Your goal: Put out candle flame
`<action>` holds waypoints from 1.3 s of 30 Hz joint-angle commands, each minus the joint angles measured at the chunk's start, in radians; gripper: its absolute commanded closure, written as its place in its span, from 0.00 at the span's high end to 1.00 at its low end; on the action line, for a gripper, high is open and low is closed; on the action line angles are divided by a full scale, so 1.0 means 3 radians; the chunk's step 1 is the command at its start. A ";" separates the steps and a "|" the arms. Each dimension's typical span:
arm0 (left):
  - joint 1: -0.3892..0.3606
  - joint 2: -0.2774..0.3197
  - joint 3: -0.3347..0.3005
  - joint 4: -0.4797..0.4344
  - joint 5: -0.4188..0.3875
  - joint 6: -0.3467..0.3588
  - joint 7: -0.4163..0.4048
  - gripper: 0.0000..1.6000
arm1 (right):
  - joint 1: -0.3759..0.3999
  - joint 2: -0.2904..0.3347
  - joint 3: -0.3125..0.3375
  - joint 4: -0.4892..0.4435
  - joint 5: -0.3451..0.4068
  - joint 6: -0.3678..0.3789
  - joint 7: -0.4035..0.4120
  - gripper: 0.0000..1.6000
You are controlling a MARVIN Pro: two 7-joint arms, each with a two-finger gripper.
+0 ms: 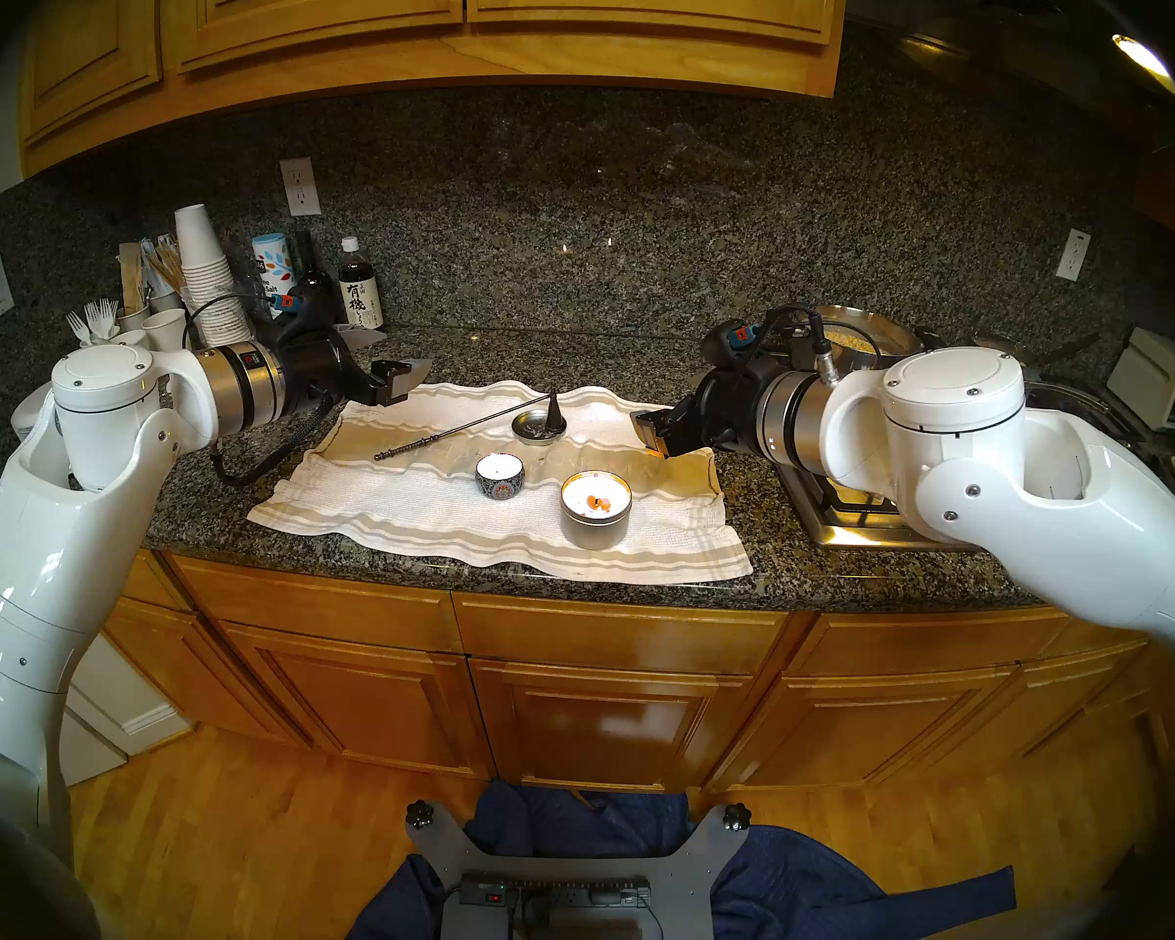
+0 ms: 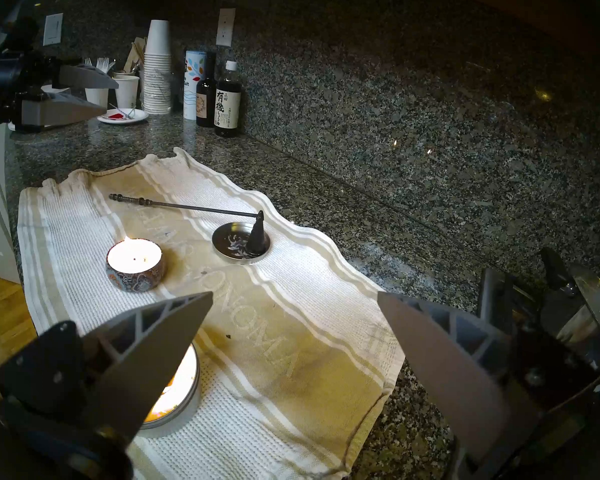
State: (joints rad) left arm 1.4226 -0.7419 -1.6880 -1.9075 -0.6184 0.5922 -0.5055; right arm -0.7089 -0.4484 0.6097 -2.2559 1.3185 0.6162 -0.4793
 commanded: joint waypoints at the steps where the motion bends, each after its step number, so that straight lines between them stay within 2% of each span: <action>1: -0.0089 0.0023 -0.0050 -0.0042 -0.0015 -0.0029 -0.0016 1.00 | 0.0076 0.0006 0.0077 -0.0001 -0.0009 -0.0021 -0.0005 1.00; 7: -0.0133 0.0029 -0.0057 0.0042 -0.0065 -0.0117 -0.0111 1.00 | 0.0078 0.0007 0.0075 -0.0001 -0.0009 -0.0022 -0.0006 1.00; 12: -0.0214 0.0067 0.0080 0.0213 -0.0030 -0.0156 -0.0214 1.00 | 0.0080 0.0007 0.0074 -0.0001 -0.0008 -0.0023 -0.0006 1.00; 28: -0.0428 -0.0003 0.0515 0.0543 0.0162 -0.0240 -0.0180 1.00 | 0.0082 0.0008 0.0070 -0.0001 -0.0006 -0.0024 -0.0008 1.00; 33: -0.0562 0.0003 0.0681 0.0689 0.0302 -0.0326 -0.0222 1.00 | 0.0082 0.0008 0.0068 -0.0001 -0.0006 -0.0024 -0.0009 1.00; 39: -0.0654 -0.0013 0.0773 0.0806 0.0381 -0.0391 -0.0248 1.00 | 0.0083 0.0008 0.0067 -0.0002 -0.0006 -0.0024 -0.0010 1.00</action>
State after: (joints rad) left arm 1.3105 -0.7489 -1.4532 -1.6726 -0.5201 0.5133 -0.5694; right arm -0.7086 -0.4466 0.6052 -2.2556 1.3206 0.6160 -0.4810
